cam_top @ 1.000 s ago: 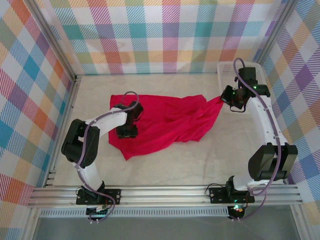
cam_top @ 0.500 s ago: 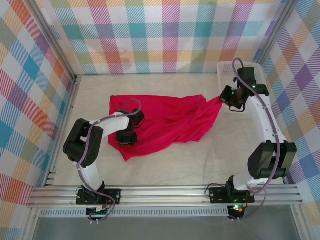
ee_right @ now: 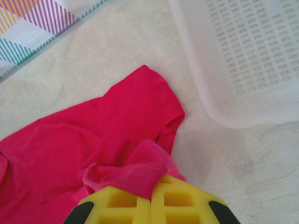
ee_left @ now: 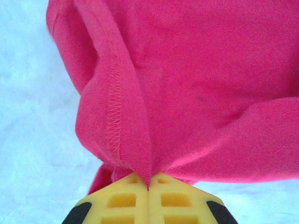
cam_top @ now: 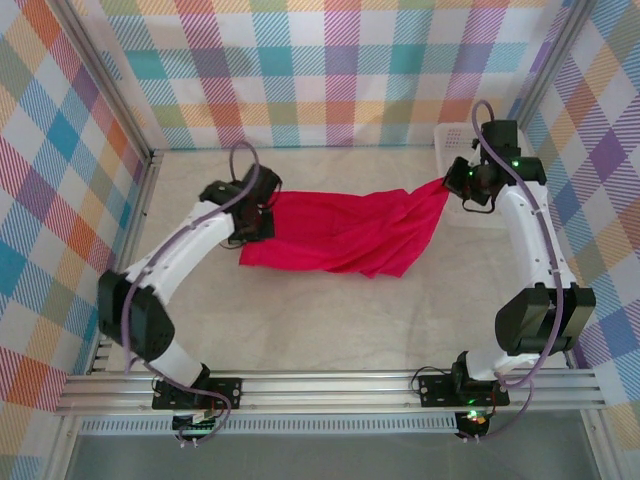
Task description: Fold the inside-out t-shirt
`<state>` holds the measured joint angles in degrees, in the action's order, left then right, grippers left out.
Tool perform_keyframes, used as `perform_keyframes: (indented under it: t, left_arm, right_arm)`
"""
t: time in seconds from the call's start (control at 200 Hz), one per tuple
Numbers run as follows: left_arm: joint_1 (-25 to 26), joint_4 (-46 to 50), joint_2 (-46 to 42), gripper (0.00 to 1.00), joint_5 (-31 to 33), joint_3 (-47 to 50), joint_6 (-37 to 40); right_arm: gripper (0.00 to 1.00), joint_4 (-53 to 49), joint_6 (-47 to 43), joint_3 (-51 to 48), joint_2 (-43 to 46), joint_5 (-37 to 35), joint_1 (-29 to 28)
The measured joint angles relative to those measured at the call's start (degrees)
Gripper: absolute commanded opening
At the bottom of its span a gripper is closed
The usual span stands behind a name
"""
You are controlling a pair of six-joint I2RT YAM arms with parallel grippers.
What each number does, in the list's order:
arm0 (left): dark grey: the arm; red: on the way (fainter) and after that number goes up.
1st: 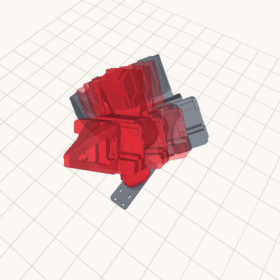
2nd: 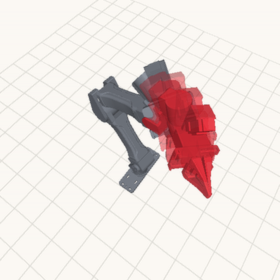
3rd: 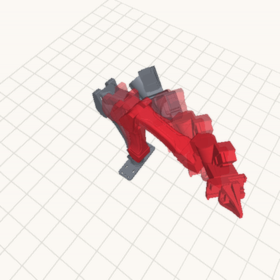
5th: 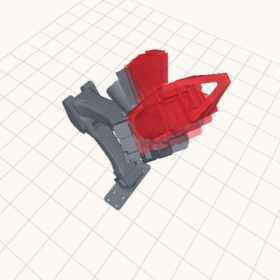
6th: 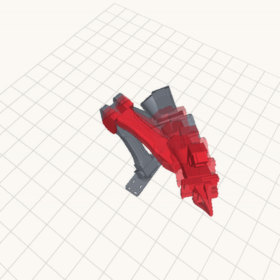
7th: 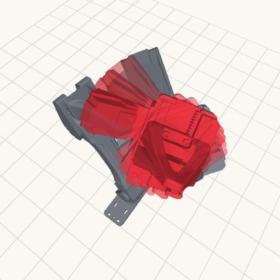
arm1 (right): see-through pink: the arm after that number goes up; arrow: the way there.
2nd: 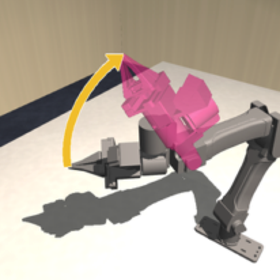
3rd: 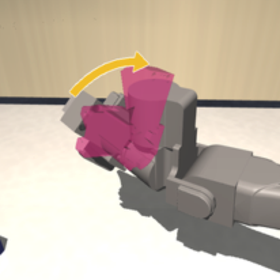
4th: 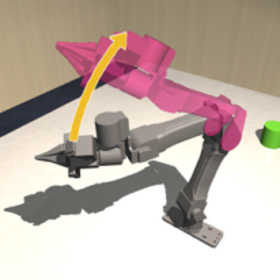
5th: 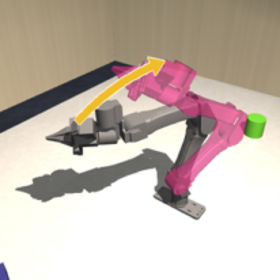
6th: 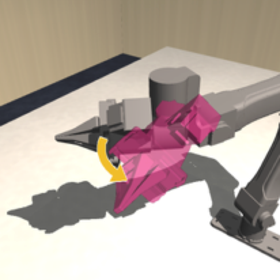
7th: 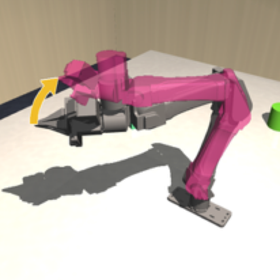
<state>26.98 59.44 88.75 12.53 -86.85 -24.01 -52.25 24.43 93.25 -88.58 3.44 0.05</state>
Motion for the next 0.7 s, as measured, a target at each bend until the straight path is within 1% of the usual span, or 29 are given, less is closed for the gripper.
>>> perform_keyframes:
  t: [0.06, 0.095, 0.195, 0.305, 0.405, 0.465, 0.52, 0.57, 0.61, 0.65, 0.7]
  left_arm:
    - [-1.2, 0.0, -3.2, 0.11, -1.6, -2.6, 0.8]
    - [-2.3, -0.1, -5.1, 0.13, -2.8, -3.5, 1.3]
    - [-6.0, -0.5, -9.0, 0.13, -6.1, -3.8, 2.5]
    - [-8.5, -2.5, -8.6, 0.13, -10.0, -1.9, 2.9]
    - [-8.8, -5.6, -2.9, 0.06, -14.3, 1.4, 2.8]
    - [-8.8, -7.2, 3.5, 0.01, -16.0, 2.1, 3.0]
    - [-8.8, -8.4, 9.8, 0.00, -16.3, 2.1, 3.2]
    - [-8.8, -8.6, 14.7, 0.00, -15.9, 1.8, 3.6]
    - [-8.8, -8.4, 17.3, 0.03, -15.3, 1.7, 4.0]
    - [-8.7, -8.0, 18.5, 0.09, -14.7, 1.7, 4.2]
    - [-8.1, -6.9, 18.4, 0.13, -13.6, 1.7, 4.4]
  right_arm:
    - [0.00, -1.0, -0.2, 1.3, -0.3, -0.7, 0.0]
    - [0.00, -1.7, -0.6, 2.1, -0.6, -1.2, 0.0]
    - [0.00, -2.7, -1.4, 3.4, -1.0, -2.4, 0.3]
    - [0.00, -3.9, -1.9, 3.5, -1.0, -3.8, 0.7]
    - [0.00, -5.2, -2.9, 3.7, -1.1, -5.8, 0.8]
    - [0.00, -6.2, -3.6, 4.4, -1.7, -7.4, 0.9]
    - [0.00, -6.6, -4.2, 5.0, -2.3, -8.9, 1.2]
    - [0.00, -6.9, -4.4, 5.1, -2.7, -9.8, 1.4]
    - [0.00, -7.1, -4.6, 5.1, -2.9, -10.2, 1.6]
    - [0.00, -7.2, -4.6, 5.1, -3.1, -10.1, 1.7]
    - [0.00, -7.1, -4.6, 5.0, -3.1, -10.0, 1.8]
